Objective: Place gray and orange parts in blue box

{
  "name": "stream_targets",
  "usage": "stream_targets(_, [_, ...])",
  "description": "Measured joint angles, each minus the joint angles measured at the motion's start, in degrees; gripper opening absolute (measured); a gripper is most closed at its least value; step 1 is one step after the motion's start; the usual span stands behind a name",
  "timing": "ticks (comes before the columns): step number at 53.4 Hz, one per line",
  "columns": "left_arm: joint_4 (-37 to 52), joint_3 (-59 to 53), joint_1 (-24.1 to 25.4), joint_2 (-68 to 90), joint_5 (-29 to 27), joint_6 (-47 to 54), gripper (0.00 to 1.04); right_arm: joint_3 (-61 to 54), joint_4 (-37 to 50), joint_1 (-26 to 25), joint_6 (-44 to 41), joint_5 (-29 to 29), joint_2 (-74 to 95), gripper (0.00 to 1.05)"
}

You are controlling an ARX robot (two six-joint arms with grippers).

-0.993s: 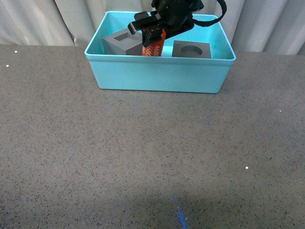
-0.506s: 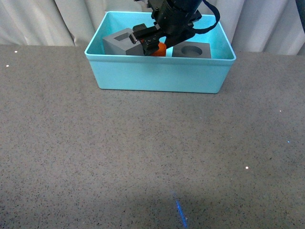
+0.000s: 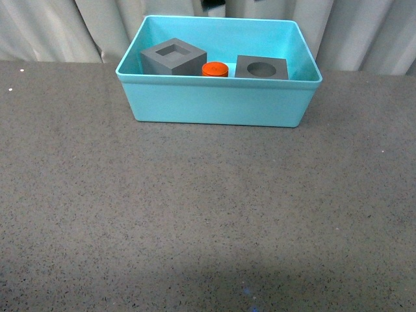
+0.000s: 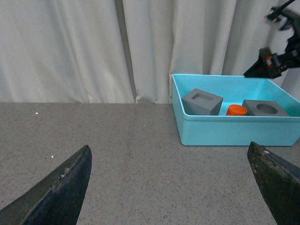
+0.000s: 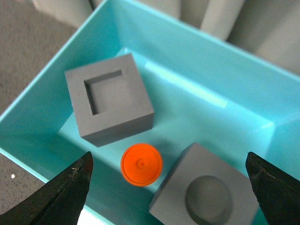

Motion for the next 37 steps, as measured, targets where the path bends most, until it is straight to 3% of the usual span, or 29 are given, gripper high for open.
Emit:
stream_targets(14, [0.0,0.0,0.0,0.0,0.0,0.0,0.98,-33.4,25.7,-4.3,1.0,11.8,-25.9,0.95])
stream_targets(25, [0.0,0.0,0.0,0.0,0.0,0.0,0.98,-54.1,29.3,-6.7,0.9,18.9,-45.0,0.95])
stream_targets(37, [0.0,0.0,0.0,0.0,0.0,0.0,0.98,-69.3,29.5,-7.1,2.2,25.3,-59.6,0.95])
